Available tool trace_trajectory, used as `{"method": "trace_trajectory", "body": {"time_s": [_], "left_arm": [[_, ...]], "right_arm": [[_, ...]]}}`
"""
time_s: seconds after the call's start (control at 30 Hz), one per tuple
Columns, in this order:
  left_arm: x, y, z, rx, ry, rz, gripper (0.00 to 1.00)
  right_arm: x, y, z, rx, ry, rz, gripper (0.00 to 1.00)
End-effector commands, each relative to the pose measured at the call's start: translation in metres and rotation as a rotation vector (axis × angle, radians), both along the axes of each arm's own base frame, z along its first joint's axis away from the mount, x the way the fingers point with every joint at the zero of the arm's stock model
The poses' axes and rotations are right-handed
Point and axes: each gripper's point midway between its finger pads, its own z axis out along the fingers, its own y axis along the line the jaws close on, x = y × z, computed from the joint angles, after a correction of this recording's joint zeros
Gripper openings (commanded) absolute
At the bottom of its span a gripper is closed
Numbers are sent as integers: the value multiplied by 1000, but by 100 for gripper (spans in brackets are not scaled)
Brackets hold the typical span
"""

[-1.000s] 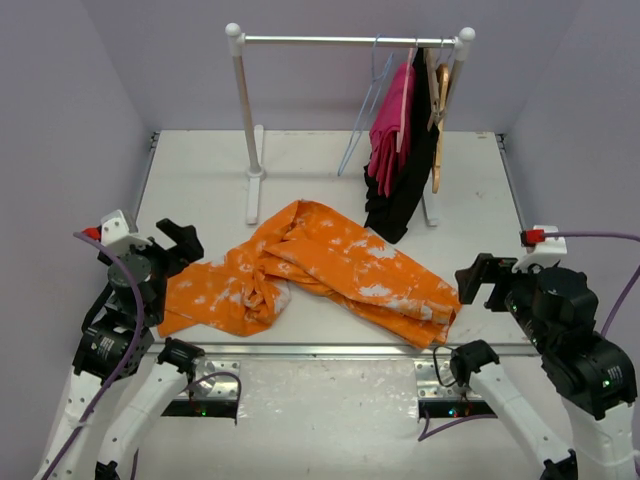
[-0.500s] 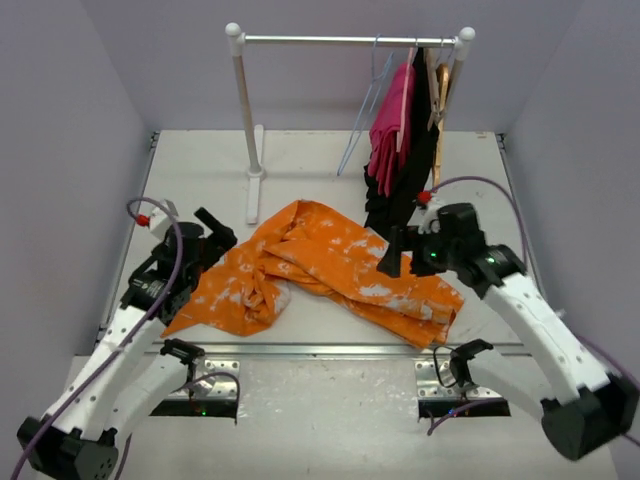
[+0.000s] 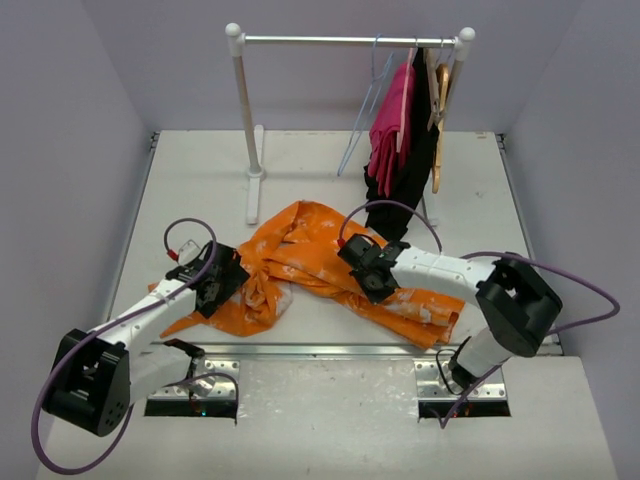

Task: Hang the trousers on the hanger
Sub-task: Fold the trousers at the center of the board.

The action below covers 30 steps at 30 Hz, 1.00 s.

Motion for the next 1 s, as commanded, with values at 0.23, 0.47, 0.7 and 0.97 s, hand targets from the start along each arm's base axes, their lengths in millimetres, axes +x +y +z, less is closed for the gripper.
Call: {"method": "trace_trajectory", "body": {"time_s": [0.23, 0.47, 0.7, 0.97], "left_arm": [[24, 10, 6, 74, -93, 26, 4], [41, 24, 27, 173, -97, 87, 0], [57, 45, 88, 228, -230, 216, 0], [60, 60, 140, 253, -326, 264, 27]], "right_arm": [[44, -136, 159, -79, -457, -405, 0], [43, -193, 218, -51, -647, -704, 0], [66, -178, 239, 38, -622, -633, 2], [59, -146, 126, 30, -264, -514, 36]]}}
